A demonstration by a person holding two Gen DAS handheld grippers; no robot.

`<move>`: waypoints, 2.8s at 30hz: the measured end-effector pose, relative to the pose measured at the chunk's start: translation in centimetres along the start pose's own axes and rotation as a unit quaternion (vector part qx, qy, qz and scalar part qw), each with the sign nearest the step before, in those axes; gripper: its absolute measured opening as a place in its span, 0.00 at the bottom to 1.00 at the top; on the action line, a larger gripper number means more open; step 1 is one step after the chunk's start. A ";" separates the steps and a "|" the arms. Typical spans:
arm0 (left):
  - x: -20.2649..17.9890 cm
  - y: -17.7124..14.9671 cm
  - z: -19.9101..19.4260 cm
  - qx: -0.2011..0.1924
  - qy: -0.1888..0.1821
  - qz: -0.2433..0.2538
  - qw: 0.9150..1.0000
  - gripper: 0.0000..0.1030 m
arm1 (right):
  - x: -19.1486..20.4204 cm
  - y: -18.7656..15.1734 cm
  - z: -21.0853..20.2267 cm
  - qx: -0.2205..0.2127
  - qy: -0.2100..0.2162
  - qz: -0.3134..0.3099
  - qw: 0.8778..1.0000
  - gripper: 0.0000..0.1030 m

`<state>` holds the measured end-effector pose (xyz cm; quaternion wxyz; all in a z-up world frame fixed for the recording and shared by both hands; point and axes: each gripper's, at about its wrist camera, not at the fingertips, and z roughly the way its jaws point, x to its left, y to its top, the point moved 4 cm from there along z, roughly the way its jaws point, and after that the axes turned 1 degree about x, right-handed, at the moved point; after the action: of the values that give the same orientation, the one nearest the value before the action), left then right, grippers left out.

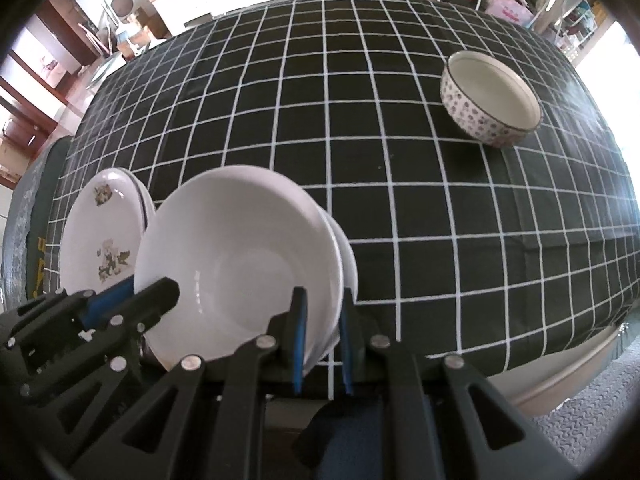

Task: Organize plates and bowls
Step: 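Lower the held white bowl into the other white bowl beside the plates, then open the left gripper and release the stacked white bowls, then move the left gripper to the floral-pattern bowl and grasp its rim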

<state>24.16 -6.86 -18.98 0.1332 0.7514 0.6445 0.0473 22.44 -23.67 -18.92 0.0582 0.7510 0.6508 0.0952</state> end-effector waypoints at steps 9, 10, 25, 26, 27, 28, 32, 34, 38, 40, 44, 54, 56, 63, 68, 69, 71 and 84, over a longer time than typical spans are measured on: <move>0.1 -0.3 0.7 0.008 -0.002 -0.005 1.000 0.10 | 0.5 0.1 0.1 0.003 -0.008 -0.017 1.000 0.18; 0.0 -0.3 0.8 0.009 -0.001 -0.004 1.000 0.10 | 0.6 0.1 0.1 0.003 -0.009 -0.017 1.000 0.18; -0.5 -0.2 1.1 0.010 -0.019 -0.007 1.000 0.12 | 1.1 0.1 -0.2 -0.002 -0.042 -0.035 0.999 0.18; -0.6 -0.2 1.0 0.008 -0.016 -0.007 1.000 0.12 | 1.0 0.1 -0.3 -0.003 -0.046 -0.036 0.998 0.18; -0.6 -0.1 0.9 0.006 -0.017 -0.007 1.000 0.12 | 1.0 0.1 -0.6 -0.008 -0.049 -0.036 0.998 0.18; -0.6 0.0 0.8 0.007 -0.020 -0.006 1.000 0.12 | 1.1 0.2 -0.7 -0.010 -0.051 -0.038 0.998 0.18; -0.5 0.0 0.8 0.007 -0.021 -0.006 1.000 0.12 | 1.4 0.3 -1.1 -0.010 -0.054 -0.044 0.998 0.18; -0.4 0.0 0.8 0.007 -0.020 -0.005 1.000 0.12 | 1.3 0.2 -1.1 -0.010 -0.053 -0.041 0.998 0.18; -0.3 -0.2 0.3 0.005 -0.023 -0.005 1.000 0.12 | 1.0 0.0 -1.2 -0.010 -0.040 -0.032 0.999 0.18; -0.4 -0.2 -0.1 0.001 -0.021 0.000 1.000 0.12 | 0.7 0.1 -1.3 -0.011 -0.035 -0.032 0.999 0.18; -0.5 -0.3 -1.2 -0.009 -0.019 0.002 1.000 0.12 | 0.5 -0.2 -1.7 -0.014 -0.029 -0.021 0.999 0.18; -2.0 0.5 -5.5 -0.052 -0.014 0.019 0.998 0.12 | -1.6 -0.5 -6.2 -0.058 0.001 0.015 0.998 0.18; -2.7 0.9 -6.3 -0.061 -0.015 0.025 0.998 0.12 | -2.5 -0.3 -7.6 -0.070 0.005 0.026 0.997 0.18; -6.0 2.8 -8.8 -0.080 -0.020 0.056 0.995 0.19 | -5.9 0.7 -11.4 -0.101 0.009 0.054 0.993 0.19; -9.1 5.1 -9.3 -0.087 -0.023 0.085 0.992 0.24 | -9.0 2.4 -12.6 -0.107 0.002 0.069 0.992 0.23; -9.7 5.7 -9.3 -0.088 -0.023 0.089 0.992 0.24 | -9.7 2.7 -12.7 -0.107 0.000 0.074 0.991 0.26; -10.9 6.7 -9.1 -0.089 -0.019 0.096 0.991 0.27 | -10.8 3.3 -12.7 -0.107 -0.001 0.082 0.991 0.30; -15.5 15.0 -2.9 -0.048 -0.019 0.104 0.993 0.33 | -16.7 9.1 -9.7 -0.085 -0.003 0.104 0.991 0.36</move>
<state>35.20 -23.70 -10.72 0.1758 0.8079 0.5571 0.0778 26.85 -41.86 -8.65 0.1141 0.8071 0.5585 0.1536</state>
